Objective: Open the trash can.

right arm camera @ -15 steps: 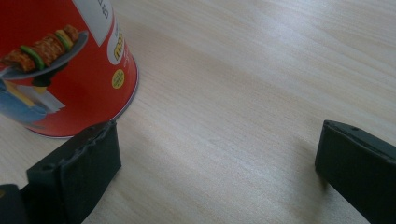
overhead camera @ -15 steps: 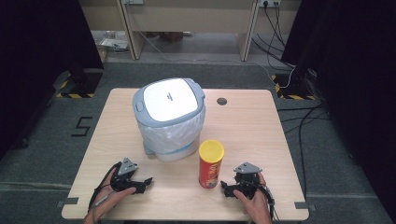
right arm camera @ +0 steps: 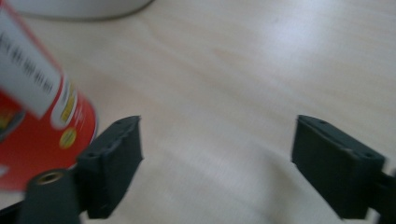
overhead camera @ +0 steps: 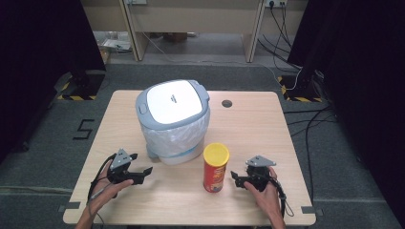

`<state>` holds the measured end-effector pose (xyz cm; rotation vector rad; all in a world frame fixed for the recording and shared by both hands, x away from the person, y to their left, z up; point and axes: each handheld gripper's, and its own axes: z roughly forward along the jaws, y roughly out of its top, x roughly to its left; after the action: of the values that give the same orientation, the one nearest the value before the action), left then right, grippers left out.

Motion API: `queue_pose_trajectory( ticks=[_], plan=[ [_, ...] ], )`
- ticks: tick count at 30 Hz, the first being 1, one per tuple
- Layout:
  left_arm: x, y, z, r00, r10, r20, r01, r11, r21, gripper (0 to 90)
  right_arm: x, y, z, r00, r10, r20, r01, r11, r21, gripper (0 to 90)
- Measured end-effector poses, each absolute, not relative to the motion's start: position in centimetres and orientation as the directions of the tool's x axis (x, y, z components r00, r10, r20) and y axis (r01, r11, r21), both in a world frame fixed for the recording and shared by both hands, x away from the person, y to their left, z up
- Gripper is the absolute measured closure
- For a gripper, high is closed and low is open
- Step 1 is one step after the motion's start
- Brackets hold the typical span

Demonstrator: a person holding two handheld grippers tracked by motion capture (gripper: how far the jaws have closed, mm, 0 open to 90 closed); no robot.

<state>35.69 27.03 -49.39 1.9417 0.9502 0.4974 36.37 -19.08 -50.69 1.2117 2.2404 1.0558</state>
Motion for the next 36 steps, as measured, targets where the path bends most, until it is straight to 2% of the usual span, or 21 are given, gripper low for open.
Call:
queue_pose_trajectory(
  ticks=[1, 8, 12, 21, 28, 36],
  plan=[
    [35.9, 26.9, -49.4, 0.631, 0.775, -0.029, 0.418, -0.308, 0.855, 15.3, 36.9, -19.2, -50.5, -0.562, 0.827, 0.012, 0.536, 0.353, 0.767, 14.2],
    [37.4, 26.6, -49.7, 0.635, 0.771, -0.036, 0.418, -0.304, 0.856, 15.8, 39.6, -19.0, -49.9, -0.565, 0.825, -0.013, 0.526, 0.372, 0.765, 15.5],
    [38.5, 26.9, -49.6, 0.599, 0.799, -0.042, 0.433, -0.280, 0.857, 15.9, 40.0, -19.0, -50.4, -0.557, 0.830, -0.006, 0.540, 0.367, 0.757, 15.5],
    [41.8, 27.3, -50.1, 0.471, 0.880, -0.057, 0.506, -0.217, 0.835, 16.3, 39.8, -18.7, -50.5, -0.559, 0.829, -0.020, 0.539, 0.382, 0.751, 15.8],
    [42.4, 26.6, -51.0, 0.455, 0.889, -0.054, 0.514, -0.212, 0.831, 14.7, 39.2, -18.8, -50.2, -0.551, 0.835, -0.019, 0.543, 0.375, 0.751, 15.8],
    [41.6, 26.6, -51.3, 0.443, 0.893, -0.082, 0.521, -0.181, 0.834, 20.4, 38.1, -18.1, -49.7, -0.573, 0.819, -0.018, 0.532, 0.389, 0.752, 16.6]
  ],
)
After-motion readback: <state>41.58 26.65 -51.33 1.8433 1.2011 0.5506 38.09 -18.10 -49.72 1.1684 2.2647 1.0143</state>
